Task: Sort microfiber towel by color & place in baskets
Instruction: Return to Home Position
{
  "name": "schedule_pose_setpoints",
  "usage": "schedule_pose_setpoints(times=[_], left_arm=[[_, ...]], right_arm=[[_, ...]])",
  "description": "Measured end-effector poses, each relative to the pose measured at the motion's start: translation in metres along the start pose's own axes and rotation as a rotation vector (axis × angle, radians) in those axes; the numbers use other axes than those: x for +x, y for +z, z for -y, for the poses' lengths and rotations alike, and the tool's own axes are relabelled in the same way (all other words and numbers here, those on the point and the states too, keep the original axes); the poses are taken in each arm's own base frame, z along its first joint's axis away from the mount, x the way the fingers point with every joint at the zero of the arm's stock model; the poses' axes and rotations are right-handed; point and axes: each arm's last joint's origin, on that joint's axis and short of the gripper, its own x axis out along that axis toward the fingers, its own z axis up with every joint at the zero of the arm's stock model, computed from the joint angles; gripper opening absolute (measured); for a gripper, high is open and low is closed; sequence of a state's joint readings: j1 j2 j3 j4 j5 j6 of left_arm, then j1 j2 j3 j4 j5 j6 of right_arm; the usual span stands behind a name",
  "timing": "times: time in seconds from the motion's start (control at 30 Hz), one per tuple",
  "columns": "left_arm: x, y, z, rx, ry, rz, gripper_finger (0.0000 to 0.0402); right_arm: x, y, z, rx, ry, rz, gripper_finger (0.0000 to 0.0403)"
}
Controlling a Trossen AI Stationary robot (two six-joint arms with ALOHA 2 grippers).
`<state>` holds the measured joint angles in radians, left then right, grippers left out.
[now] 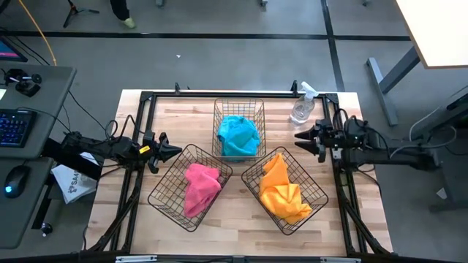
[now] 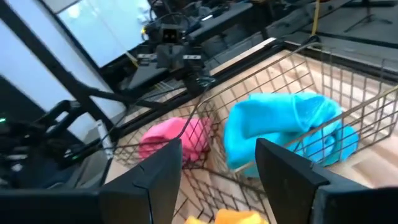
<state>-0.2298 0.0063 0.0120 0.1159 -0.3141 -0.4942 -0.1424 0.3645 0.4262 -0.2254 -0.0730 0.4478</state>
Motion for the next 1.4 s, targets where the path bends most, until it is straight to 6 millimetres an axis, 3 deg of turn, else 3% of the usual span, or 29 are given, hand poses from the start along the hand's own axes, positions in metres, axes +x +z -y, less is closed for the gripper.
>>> schedule_pose_setpoints(times=[0.27,0.47,0.73,0.97,1.17,1.4], left_arm=[[0.000,0.000,0.000,0.000,0.000,0.000,0.0001],[0.000,0.000,0.000,0.000,0.000,0.000,0.0001],[0.000,0.000,0.000,0.000,0.000,0.000,0.0001],[0.000,0.000,0.000,-0.001,-0.001,0.000,0.0001],[0.000,0.000,0.000,-0.001,0.000,0.001,0.0001],[0.000,0.000,0.000,-0.001,-0.001,0.001,0.0001]], right_arm=[[-0.009,-0.028,0.013,0.056,0.027,0.039,0.0162],[-0.003,-0.054,0.021,0.155,0.097,0.085,0.0129],[0.006,-0.086,0.034,0.167,0.057,0.135,0.0124],[0.005,-0.084,0.035,0.088,0.020,0.168,0.0124],[0.007,-0.085,0.035,-0.151,-0.011,0.153,0.0124],[0.007,-0.085,0.035,-0.148,-0.010,0.152,0.0124]])
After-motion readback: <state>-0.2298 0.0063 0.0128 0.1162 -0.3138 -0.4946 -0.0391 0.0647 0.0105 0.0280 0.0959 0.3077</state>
